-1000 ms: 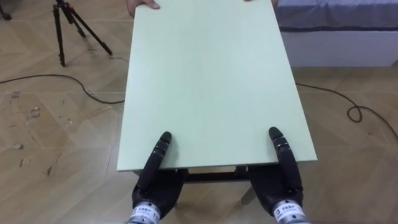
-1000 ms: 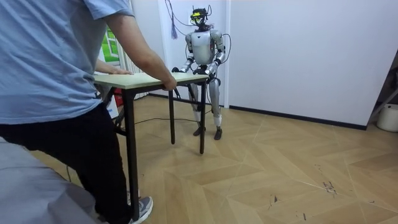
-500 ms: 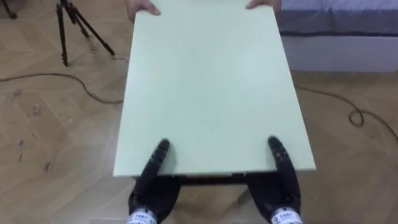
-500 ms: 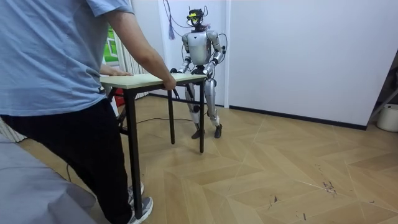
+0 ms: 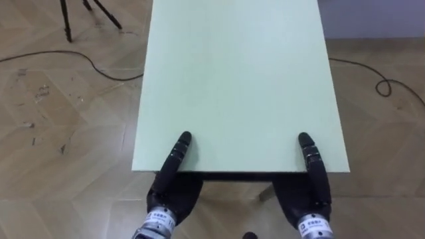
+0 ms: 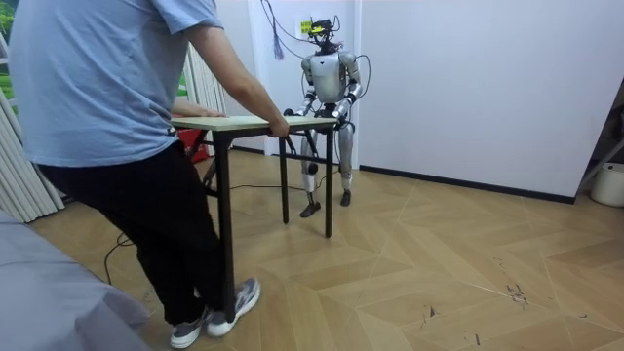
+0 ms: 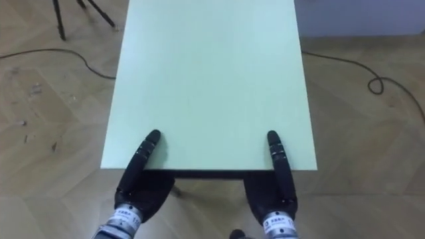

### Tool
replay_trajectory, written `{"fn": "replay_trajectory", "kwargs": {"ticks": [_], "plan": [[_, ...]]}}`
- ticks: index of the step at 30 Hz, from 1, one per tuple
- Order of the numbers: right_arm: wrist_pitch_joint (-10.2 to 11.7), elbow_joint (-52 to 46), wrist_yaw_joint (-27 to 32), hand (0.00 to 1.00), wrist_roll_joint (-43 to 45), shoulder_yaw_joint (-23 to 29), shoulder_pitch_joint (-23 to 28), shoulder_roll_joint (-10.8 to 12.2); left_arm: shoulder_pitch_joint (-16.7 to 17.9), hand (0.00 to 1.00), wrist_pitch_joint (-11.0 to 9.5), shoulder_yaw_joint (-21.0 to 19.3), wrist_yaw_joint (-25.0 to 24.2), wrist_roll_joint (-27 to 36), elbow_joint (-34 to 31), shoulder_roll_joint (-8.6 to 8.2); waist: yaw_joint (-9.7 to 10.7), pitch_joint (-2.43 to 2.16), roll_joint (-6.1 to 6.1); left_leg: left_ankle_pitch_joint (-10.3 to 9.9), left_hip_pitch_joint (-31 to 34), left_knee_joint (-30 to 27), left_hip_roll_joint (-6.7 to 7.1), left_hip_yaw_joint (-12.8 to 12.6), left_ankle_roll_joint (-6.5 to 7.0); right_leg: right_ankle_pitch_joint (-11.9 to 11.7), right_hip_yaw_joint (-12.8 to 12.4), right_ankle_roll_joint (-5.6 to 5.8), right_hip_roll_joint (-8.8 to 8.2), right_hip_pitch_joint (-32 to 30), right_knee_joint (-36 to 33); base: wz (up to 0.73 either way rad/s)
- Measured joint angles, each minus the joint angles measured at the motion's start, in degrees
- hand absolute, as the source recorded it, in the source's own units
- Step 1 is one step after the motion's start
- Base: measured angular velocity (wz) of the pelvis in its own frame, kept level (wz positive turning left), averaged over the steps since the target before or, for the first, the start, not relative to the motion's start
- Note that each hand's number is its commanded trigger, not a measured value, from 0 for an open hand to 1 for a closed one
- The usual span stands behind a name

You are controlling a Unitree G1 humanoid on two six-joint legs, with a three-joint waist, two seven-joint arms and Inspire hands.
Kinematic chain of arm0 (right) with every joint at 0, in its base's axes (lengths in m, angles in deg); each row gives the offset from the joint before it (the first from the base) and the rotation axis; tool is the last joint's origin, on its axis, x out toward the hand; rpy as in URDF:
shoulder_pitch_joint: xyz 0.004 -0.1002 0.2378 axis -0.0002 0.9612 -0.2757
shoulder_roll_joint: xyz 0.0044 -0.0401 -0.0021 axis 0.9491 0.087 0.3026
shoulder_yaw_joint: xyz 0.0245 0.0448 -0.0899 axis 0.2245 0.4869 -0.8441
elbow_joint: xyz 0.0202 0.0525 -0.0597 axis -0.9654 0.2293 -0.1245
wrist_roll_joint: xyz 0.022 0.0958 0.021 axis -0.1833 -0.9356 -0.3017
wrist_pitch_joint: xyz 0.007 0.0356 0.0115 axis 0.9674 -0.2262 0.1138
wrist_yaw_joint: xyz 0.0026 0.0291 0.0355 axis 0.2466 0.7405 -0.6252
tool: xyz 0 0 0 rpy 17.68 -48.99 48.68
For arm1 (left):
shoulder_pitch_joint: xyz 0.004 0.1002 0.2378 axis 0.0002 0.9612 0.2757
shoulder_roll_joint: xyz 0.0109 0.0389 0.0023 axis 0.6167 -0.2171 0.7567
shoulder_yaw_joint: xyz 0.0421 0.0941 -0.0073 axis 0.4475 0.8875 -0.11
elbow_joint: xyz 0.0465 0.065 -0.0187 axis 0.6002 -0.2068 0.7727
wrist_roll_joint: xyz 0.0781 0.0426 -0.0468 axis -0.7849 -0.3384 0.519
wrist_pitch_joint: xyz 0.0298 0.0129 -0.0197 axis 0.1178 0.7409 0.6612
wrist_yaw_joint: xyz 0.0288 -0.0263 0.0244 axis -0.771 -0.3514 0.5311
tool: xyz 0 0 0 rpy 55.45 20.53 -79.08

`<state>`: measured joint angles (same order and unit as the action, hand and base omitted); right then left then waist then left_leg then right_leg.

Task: Move table with human

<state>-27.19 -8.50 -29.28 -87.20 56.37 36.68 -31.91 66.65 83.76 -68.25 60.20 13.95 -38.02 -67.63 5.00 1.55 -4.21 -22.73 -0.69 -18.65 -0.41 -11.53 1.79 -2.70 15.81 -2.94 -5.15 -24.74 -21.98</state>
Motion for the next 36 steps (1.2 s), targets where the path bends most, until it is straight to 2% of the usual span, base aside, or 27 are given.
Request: {"fn": "replay_trajectory", "kwargs": {"ticks": [2,3,4,5,6,7,8,9,10,13,14,15,16,17,18,19,20,21,22,26,28,29,31,33,34,35,36], "plan": [[-1.23,0.49,0.02,1.00,0.24,0.51,0.29,0.13,0.55,1.00,0.17,-0.17,0.00,0.03,0.15,0.05,0.19,-0.12,0.61,1.05,0.97,0.08,0.60,-1.20,1.87,-4.40,-1.15,1.01,-0.06,0.62,3.36,0.03],[-1.50,0.48,0.02,1.00,0.29,0.59,0.46,0.13,0.72,1.00,0.23,-0.14,0.00,0.03,0.12,0.15,0.78,-0.27,1.20,2.00,2.03,0.29,1.01,-2.85,3.17,-6.97,-1.88,2.56,-0.79,0.58,5.21,0.42],[-1.57,0.32,0.01,1.00,0.16,0.85,0.79,0.23,0.50,1.00,0.46,0.10,0.04,0.03,0.09,0.29,2.01,-0.21,1.85,2.65,3.16,0.01,1.09,-7.21,4.19,-5.85,-2.31,4.04,-2.02,-0.21,2.52,0.61],[-1.62,0.10,0.01,1.00,0.08,1.10,1.24,0.22,0.36,1.00,0.80,0.25,0.19,-0.05,0.11,0.31,2.70,-0.17,2.05,2.88,3.45,-0.09,1.05,-9.53,4.62,-2.77,-2.49,4.72,-3.18,-0.75,-1.98,0.90],[-1.60,-0.49,0.01,1.00,-0.50,1.73,2.68,0.22,0.01,1.00,1.72,0.80,0.82,-0.34,0.19,0.32,3.25,-0.17,2.34,3.39,3.30,0.21,1.15,-12.45,5.38,4.35,-2.43,4.79,-5.80,-0.99,-13.33,0.74],[-1.56,-0.93,0.01,1.00,-1.44,1.86,3.99,0.20,0.14,1.00,2.36,0.89,1.11,-1.00,0.09,0.42,2.73,-0.33,3.20,3.69,2.71,0.54,1.47,-15.24,5.63,9.81,-3.13,5.55,-7.63,-0.25,-24.19,0.55],[-2.00,-0.97,0.19,1.00,-1.60,1.61,4.23,0.17,0.45,1.00,2.41,0.83,1.11,-1.25,-0.25,1.17,2.42,-0.21,4.56,3.96,2.75,0.58,2.34,-17.53,6.08,13.38,-4.94,6.51,-9.60,2.22,-32.27,0.13],[-2.16,-1.16,0.34,1.00,-1.64,1.60,4.23,0.06,0.67,1.00,2.41,0.79,1.11,-1.16,-0.54,1.27,2.21,-0.22,4.90,3.96,3.02,0.34,2.64,-18.60,6.09,14.45,-5.42,6.88,-10.47,3.88,-34.54,-0.30],[-2.14,-1.67,0.55,1.00,-1.92,1.02,4.23,-0.45,0.90,1.00,2.42,0.61,1.10,-1.28,-1.01,0.89,-0.07,-0.08,5.65,4.10,3.52,0.12,3.32,-20.19,6.37,15.74,-6.68,7.60,-11.84,7.28,-37.06,-0.51],[-1.86,-3.37,1.42,1.00,-2.11,-0.23,3.69,-1.38,2.06,1.00,2.43,-0.69,1.10,-1.75,-3.17,0.44,-4.09,-0.02,6.82,4.64,7.75,-1.96,3.16,-21.08,7.06,16.09,-7.08,8.78,-14.30,16.52,-33.45,-0.75],[-1.87,-3.39,1.47,1.00,-2.05,-0.64,3.16,-1.49,2.43,1.00,2.41,-1.08,1.10,-1.75,-3.76,0.41,-4.50,0.10,7.14,4.81,8.95,-2.98,3.02,-20.80,7.12,16.05,-6.95,8.85,-14.71,18.31,-31.22,-0.55],[-1.58,-3.39,1.48,1.00,-1.76,-1.33,2.30,-1.51,3.07,1.00,2.31,-1.36,1.10,-1.71,-4.85,0.45,-4.87,0.14,7.66,4.99,11.82,-5.40,2.60,-19.25,7.04,15.92,-6.45,9.14,-14.97,21.86,-24.33,-0.48],[-1.30,-3.39,1.50,1.00,-1.54,-2.01,1.17,-1.53,3.50,1.00,2.11,-2.18,1.10,-1.68,-5.89,0.41,-5.41,0.18,8.17,5.14,15.12,-8.55,1.75,-17.51,6.80,17.36,-6.14,10.16,-14.74,24.31,-16.61,-0.48],[-1.31,-3.40,1.62,1.00,-1.24,-2.31,0.67,-1.60,3.62,1.00,2.04,-2.62,1.09,-1.68,-6.09,0.41,-5.82,0.17,8.28,5.31,16.61,-9.97,1.13,-16.64,6.53,19.16,-6.25,11.50,-14.11,25.20,-13.35,-0.47],[-1.07,-3.41,1.89,1.00,-0.87,-2.95,0.12,-1.47,3.64,1.00,2.11,-3.65,1.09,-1.67,-6.34,0.67,-6.72,0.11,8.43,6.15,19.46,-12.19,0.06,-13.52,5.49,21.25,-6.03,12.04,-11.83,26.31,-8.02,-0.41],[-1.01,-3.39,2.30,1.00,-0.67,-3.25,-0.42,-1.25,3.63,1.00,2.10,-3.85,1.09,-1.74,-6.68,0.87,-7.03,0.11,8.50,7.55,21.69,-12.82,-1.25,-10.89,4.48,21.61,-6.15,11.91,-9.53,26.84,-3.79,-0.21],[-0.81,-3.55,2.30,1.00,-0.71,-3.48,-0.75,-1.12,3.55,1.00,2.06,-3.89,1.10,-1.73,-7.45,1.44,-6.66,0.10,8.81,9.39,23.57,-12.51,-2.41,-9.91,3.84,21.57,-6.16,11.82,-7.58,26.77,-0.44,0.00],[-0.78,-3.62,2.29,1.00,-0.74,-3.52,-0.83,-0.93,3.55,1.00,2.05,-3.88,1.10,-1.73,-7.77,1.61,-6.52,0.07,9.06,10.24,24.51,-12.20,-3.02,-9.80,3.61,21.66,-6.27,11.63,-6.64,26.67,0.71,0.20],[-0.77,-3.67,2.26,1.00,-0.68,-3.51,-0.99,-0.53,3.38,1.00,2.04,-4.04,1.10,-1.89,-8.05,1.76,-6.51,0.03,9.58,11.85,26.16,-11.85,-4.01,-9.28,3.21,22.04,-6.30,10.91,-5.23,26.10,2.62,0.09],[0.00,-3.12,2.29,1.00,-0.30,-3.94,-1.30,0.19,3.28,1.00,2.09,-4.37,1.41,-2.22,-8.22,1.89,-6.66,0.08,9.62,15.75,28.40,-10.75,-6.12,-8.09,1.92,23.29,-4.42,8.57,-2.24,24.70,4.32,0.01],[0.16,-2.29,2.03,1.00,-1.22,-4.23,-1.29,0.39,3.27,1.00,2.06,-4.31,1.55,-2.54,-8.21,2.50,-6.44,0.07,9.52,18.86,29.40,-8.97,-7.39,-6.86,1.29,23.29,-3.83,6.20,0.08,23.49,4.23,0.09],[0.14,-2.06,2.00,1.00,-1.57,-4.22,-1.24,0.37,3.28,1.00,2.09,-4.20,1.69,-2.54,-8.21,2.56,-6.23,0.07,9.48,19.81,29.40,-8.22,-7.69,-6.81,1.17,23.05,-3.36,5.77,0.53,23.31,4.20,0.15],[0.20,-1.77,2.03,1.00,-1.91,-4.12,-0.95,0.20,3.33,1.00,2.31,-3.85,2.31,-2.59,-8.10,2.72,-6.54,0.11,8.55,23.59,29.35,-5.16,-8.89,-6.28,0.88,21.96,-2.48,3.84,2.62,22.27,4.26,0.10],[0.58,-1.73,2.05,1.00,-1.94,-4.04,-0.33,0.21,3.54,1.00,2.41,-3.45,2.71,-2.86,-8.06,2.58,-6.51,0.22,7.45,27.33,28.90,-1.92,-9.03,-4.92,0.38,21.32,-1.58,2.73,3.92,21.54,4.22,0.18],[0.90,-1.73,2.05,1.00,-2.30,-4.05,0.19,0.21,3.28,1.00,2.54,-3.09,2.87,-2.85,-7.82,2.94,-6.73,0.18,6.93,31.27,28.35,1.53,-8.80,-3.54,-1.09,20.66,-1.39,1.79,4.77,20.82,4.24,0.15],[0.90,-1.73,2.09,1.00,-2.32,-4.06,0.29,0.22,3.24,1.00,2.53,-3.01,2.89,-2.83,-7.77,2.94,-7.01,0.23,6.54,33.40,27.78,3.75,-8.70,-2.56,-2.41,20.08,-1.36,1.30,5.29,20.38,4.43,0.12],[1.23,-1.77,2.08,1.00,-2.22,-4.05,0.34,0.12,3.31,1.00,2.40,-2.74,2.90,-2.64,-7.70,2.88,-6.78,0.29,5.53,36.72,27.08,7.04,-8.72,-0.88,-4.55,18.95,0.33,0.13,5.69,19.36,4.64,-0.04]]}}
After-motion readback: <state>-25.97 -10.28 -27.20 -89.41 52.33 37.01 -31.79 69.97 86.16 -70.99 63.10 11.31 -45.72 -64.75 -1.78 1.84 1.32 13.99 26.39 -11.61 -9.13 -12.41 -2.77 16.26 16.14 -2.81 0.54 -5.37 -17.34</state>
